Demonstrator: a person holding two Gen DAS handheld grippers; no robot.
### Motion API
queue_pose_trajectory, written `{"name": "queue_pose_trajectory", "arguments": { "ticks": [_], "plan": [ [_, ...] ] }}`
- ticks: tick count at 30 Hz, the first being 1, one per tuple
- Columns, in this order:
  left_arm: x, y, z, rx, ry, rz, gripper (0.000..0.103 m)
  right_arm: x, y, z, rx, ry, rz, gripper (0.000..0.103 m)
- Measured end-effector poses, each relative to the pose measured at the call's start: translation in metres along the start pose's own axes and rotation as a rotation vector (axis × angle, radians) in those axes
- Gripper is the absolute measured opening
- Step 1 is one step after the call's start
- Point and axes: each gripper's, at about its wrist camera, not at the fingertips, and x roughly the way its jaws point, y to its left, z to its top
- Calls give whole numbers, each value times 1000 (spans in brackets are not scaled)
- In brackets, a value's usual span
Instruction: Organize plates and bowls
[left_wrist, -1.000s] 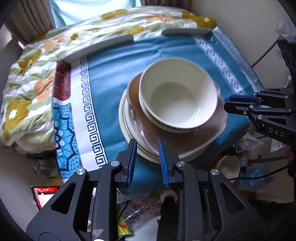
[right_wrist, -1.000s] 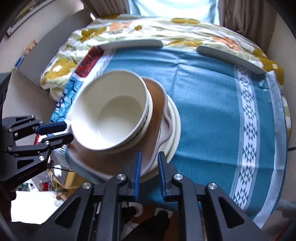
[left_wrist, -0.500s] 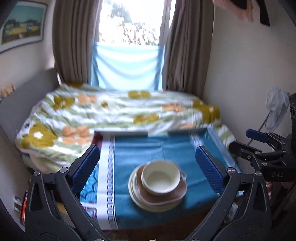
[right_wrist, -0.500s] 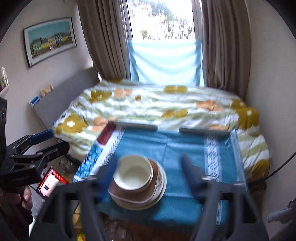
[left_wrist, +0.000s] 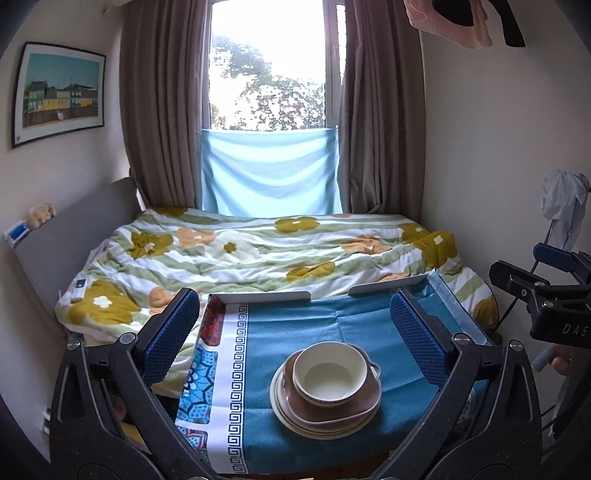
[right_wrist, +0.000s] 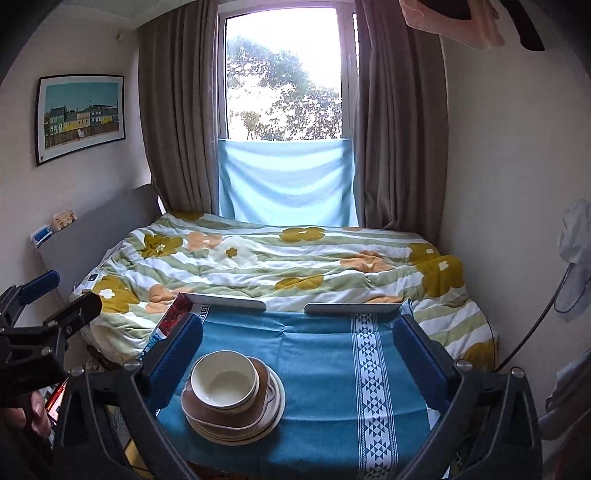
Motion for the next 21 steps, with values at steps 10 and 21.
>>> {"name": "queue_pose_trajectory", "arguments": {
  "ticks": [10,21],
  "plan": [
    [-1,-2,1,-14,-18,10,103,2,-4,-3,19,0,-19,102],
    [1,-4,2,-3,-21,15,103,7,-5,-4,31,10,-38,102]
  ]
}}
